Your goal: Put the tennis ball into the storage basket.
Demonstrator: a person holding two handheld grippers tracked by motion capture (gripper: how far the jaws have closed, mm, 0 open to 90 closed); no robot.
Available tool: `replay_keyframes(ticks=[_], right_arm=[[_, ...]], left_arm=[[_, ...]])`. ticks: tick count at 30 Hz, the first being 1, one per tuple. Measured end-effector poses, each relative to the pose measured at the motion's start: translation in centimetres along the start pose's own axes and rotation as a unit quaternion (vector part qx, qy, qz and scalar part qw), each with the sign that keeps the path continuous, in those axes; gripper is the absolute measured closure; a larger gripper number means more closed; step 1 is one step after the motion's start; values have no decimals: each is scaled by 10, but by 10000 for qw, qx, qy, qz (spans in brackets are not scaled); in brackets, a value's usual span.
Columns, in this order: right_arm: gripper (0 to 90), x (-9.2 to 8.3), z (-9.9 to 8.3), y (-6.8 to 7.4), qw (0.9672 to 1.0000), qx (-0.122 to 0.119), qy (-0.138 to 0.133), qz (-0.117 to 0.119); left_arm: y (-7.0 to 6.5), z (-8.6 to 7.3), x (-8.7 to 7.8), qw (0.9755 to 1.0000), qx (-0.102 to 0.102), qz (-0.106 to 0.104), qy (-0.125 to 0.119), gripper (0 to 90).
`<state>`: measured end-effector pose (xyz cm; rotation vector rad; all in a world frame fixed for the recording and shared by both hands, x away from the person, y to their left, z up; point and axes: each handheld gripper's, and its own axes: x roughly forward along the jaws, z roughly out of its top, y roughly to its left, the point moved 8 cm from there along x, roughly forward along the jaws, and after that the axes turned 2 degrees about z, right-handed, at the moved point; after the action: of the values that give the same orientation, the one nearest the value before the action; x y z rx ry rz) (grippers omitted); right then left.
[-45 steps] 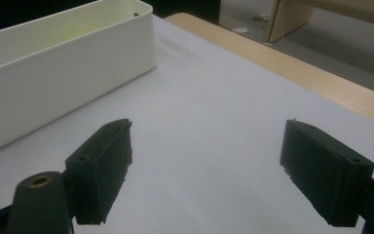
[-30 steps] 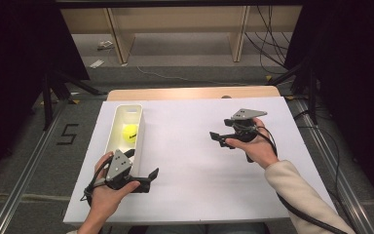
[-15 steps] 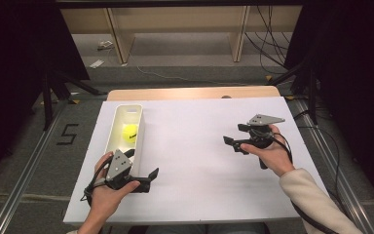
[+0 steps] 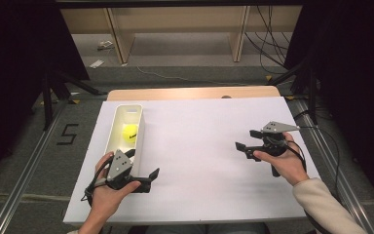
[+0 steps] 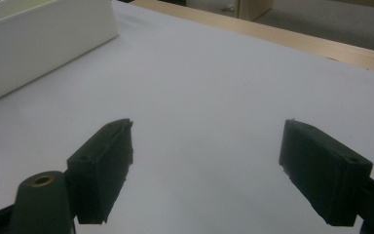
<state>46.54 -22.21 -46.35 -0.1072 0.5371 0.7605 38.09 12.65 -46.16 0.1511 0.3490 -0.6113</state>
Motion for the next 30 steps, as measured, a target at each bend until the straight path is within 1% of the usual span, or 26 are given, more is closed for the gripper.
replay_keyframes(ticks=[15, 18, 24, 30], right_arm=[[201, -28, -30, -4, 9999, 94, 56, -75], [199, -31, -34, -4, 9999, 113, 56, -78], [193, -35, -41, -1, 9999, 77, 89, -47], [187, -37, -41, -1, 9999, 73, 50, -76]], left_arm=[[0, 0, 0, 10000, 0, -3, 5, 0], [0, -1, 0, 10000, -2, -3, 7, 0], [0, -1, 0, 10000, -1, -9, 2, 0], [-1, 0, 0, 10000, 2, -29, 1, 0]])
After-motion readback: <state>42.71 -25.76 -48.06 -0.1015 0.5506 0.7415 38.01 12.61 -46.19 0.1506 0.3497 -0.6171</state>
